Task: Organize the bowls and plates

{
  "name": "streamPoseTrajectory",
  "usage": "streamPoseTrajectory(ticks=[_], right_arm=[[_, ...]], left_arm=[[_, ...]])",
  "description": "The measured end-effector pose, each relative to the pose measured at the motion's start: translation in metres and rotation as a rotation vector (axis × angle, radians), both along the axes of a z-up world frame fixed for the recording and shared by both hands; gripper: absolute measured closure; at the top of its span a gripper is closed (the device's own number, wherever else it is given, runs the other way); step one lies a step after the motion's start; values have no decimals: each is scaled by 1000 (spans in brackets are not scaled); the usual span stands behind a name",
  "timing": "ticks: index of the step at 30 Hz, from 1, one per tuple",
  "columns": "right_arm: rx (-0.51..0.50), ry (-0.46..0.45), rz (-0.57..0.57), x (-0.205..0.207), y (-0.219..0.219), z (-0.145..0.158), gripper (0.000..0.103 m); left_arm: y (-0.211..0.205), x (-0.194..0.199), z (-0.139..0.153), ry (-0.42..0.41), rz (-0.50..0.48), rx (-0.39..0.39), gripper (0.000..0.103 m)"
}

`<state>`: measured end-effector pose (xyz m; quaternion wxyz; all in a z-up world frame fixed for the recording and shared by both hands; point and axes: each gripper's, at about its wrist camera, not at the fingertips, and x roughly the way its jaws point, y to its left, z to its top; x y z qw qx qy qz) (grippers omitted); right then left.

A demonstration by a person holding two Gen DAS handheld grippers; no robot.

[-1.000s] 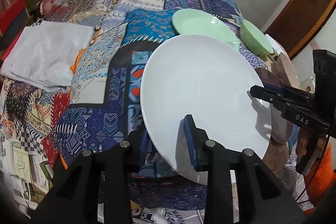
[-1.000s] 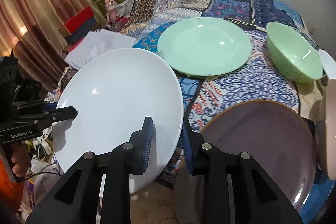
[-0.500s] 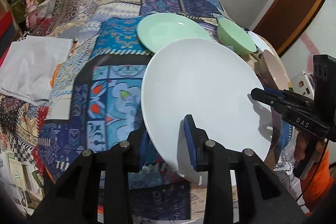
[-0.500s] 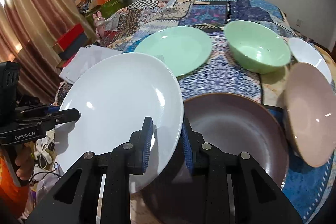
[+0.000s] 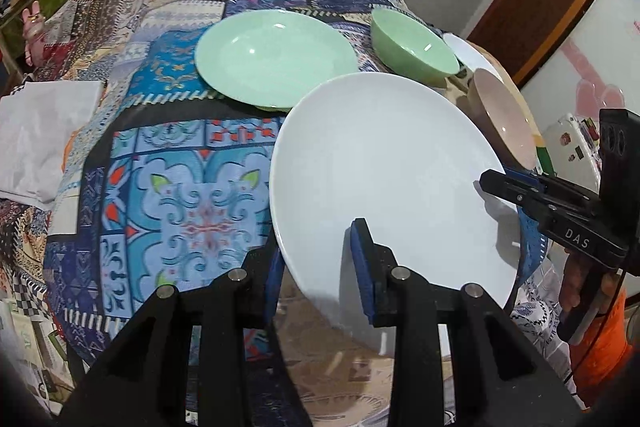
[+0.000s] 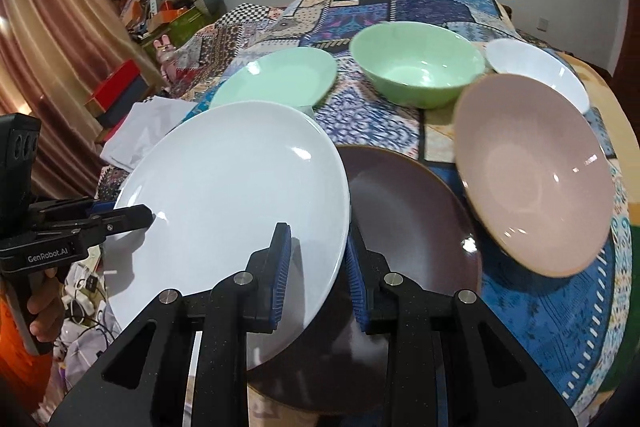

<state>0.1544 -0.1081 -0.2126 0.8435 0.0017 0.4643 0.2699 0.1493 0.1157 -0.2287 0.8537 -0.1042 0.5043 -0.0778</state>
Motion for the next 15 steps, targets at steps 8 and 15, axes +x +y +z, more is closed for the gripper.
streamPoseTrajectory(ticks=[8,15], right_arm=[[11,31,-37,-2,-25,-11,77],[5,48,-64,0,-42,-17,77]], left_arm=[[-23,9,-10,36,-38,7,71],[-40,16,-18,56,-76,16,71]])
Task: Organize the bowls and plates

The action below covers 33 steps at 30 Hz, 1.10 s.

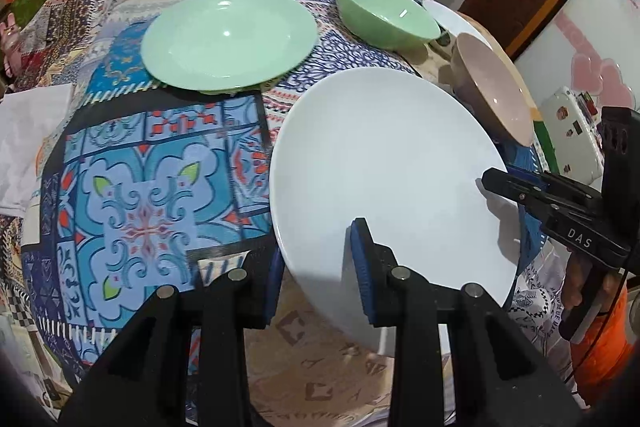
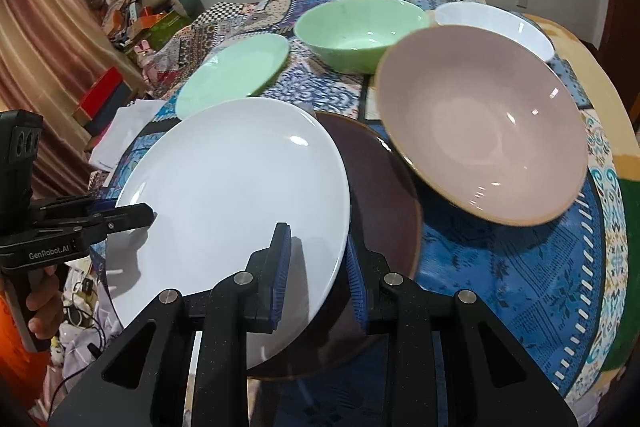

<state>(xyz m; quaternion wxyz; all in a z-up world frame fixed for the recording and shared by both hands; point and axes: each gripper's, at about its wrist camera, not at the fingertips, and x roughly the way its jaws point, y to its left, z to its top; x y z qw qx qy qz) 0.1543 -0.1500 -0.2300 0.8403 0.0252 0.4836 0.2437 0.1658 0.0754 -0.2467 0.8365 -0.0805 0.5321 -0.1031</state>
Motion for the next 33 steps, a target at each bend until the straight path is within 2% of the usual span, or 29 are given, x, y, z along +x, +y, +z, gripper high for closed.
streamPoseTrajectory(ticks=[16,20,26,28,33], right_arm=[[13,10,-56,1,-20,-2,77],[19,6,-64,2,-23,-2,77],[-17,-8,-56,-2,-22,1,77],[-70,-38,-60,-4,-22,3,77],[-67,-32,-50,-4,-26,5,77]], left_arm=[[-22,18,-11,15,-43,32,67],[-23,22,-13,21,-48,18,67],[-29,24,-15,16,-69,50,67],[-31,23,-16,7,-75,62,67],[-28,23,-15,12,-59,53,67]])
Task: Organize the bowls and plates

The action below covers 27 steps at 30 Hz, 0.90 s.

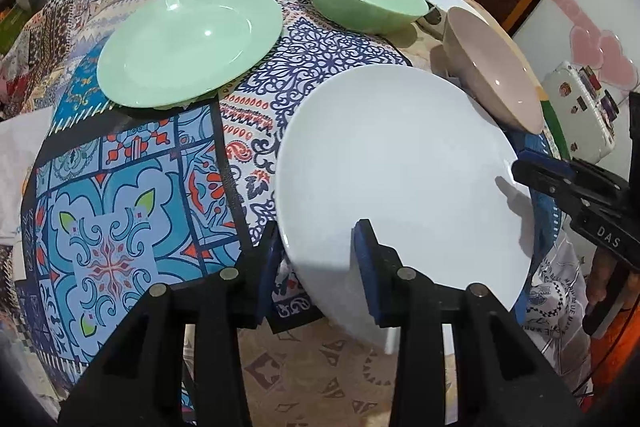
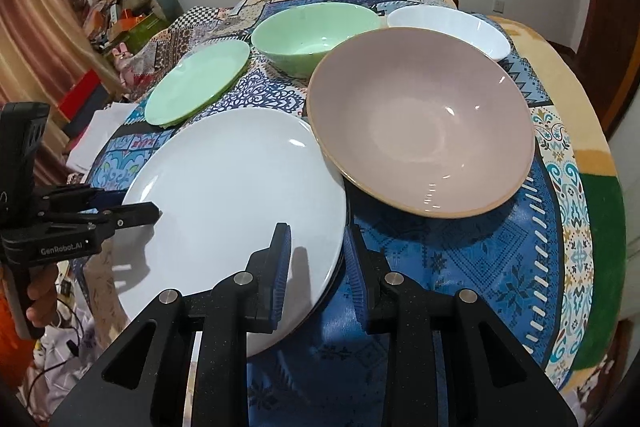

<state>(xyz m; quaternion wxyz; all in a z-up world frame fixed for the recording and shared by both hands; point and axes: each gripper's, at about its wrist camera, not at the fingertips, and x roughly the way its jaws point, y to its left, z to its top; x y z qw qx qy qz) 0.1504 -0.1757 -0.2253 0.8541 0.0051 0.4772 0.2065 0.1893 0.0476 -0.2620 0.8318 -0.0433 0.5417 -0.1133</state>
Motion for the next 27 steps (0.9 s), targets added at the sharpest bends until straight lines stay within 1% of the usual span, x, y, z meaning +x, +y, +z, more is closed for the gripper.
streamPoseTrajectory(ticks=[2,5,8,11,13,17,19,22,27], right_arm=[[7,-4,0,-1,-1,3,77],[20,-17,3,-1,0,11,77],[42,-39,10,1,5,22,77],[70,-60,27,7,13,32,76],[81,-78,42,10,22,38,76],[84,-118,77,20,44,47,72],[85,-133,91,27,54,50,70],[86,-145,107,38,70,50,66],[72,-137,142,58,97,44,65]], left_arm=[[2,-1,3,-9,13,13,67],[11,-4,11,-25,29,8,66],[20,-8,26,-63,51,21,62],[32,-10,43,-110,81,21,52],[41,-8,54,-139,102,28,40],[59,4,73,-189,141,54,31],[69,12,79,-200,164,58,22],[86,24,84,-216,200,63,18],[112,48,77,-214,217,69,15]])
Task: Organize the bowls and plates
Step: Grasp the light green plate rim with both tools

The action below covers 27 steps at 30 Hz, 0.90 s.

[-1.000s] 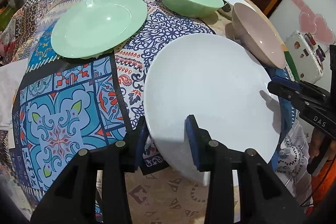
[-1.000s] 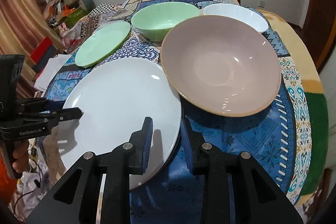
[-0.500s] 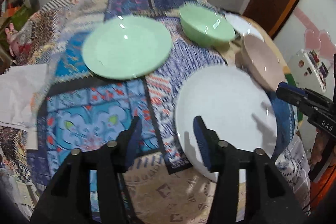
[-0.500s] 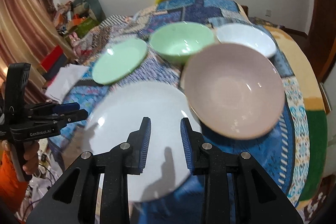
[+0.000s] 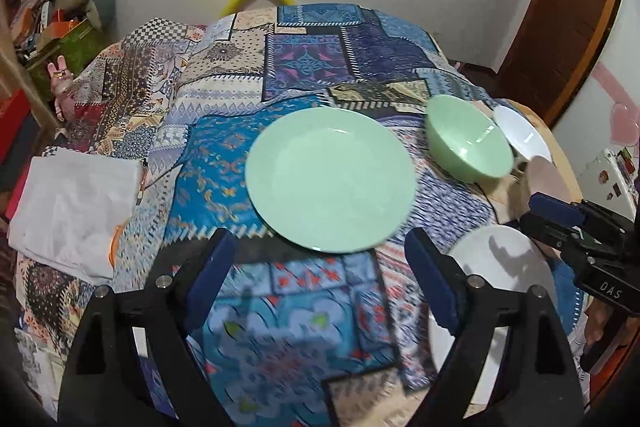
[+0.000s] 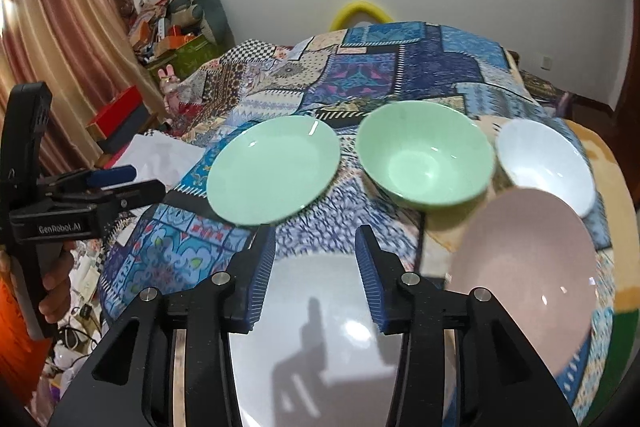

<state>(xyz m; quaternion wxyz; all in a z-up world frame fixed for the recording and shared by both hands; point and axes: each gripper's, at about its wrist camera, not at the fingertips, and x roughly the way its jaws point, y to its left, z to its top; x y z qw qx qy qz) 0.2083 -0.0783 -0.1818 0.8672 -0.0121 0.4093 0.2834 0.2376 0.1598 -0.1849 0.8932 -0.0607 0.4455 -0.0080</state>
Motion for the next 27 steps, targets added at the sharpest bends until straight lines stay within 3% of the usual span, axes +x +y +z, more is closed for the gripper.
streamPoseTrajectory(ticks=[9,14,21,24,27], right_arm=[[-39,65,16,40,31,-29,65],[-74,80,3,57,45,-44,65],[-98,111,4,74,59,-56,65],[-115,121,7,78,64,-62,75],[-144,119,20,79,71,-65,80]], left_arm=[[45,45,-42,58,28,-28,14],[62,68,-59,57,41,-45,20],[65,100,-77,83,1,-35,48],[67,109,-86,99,4,-41,60],[70,114,-94,99,13,-58,63]])
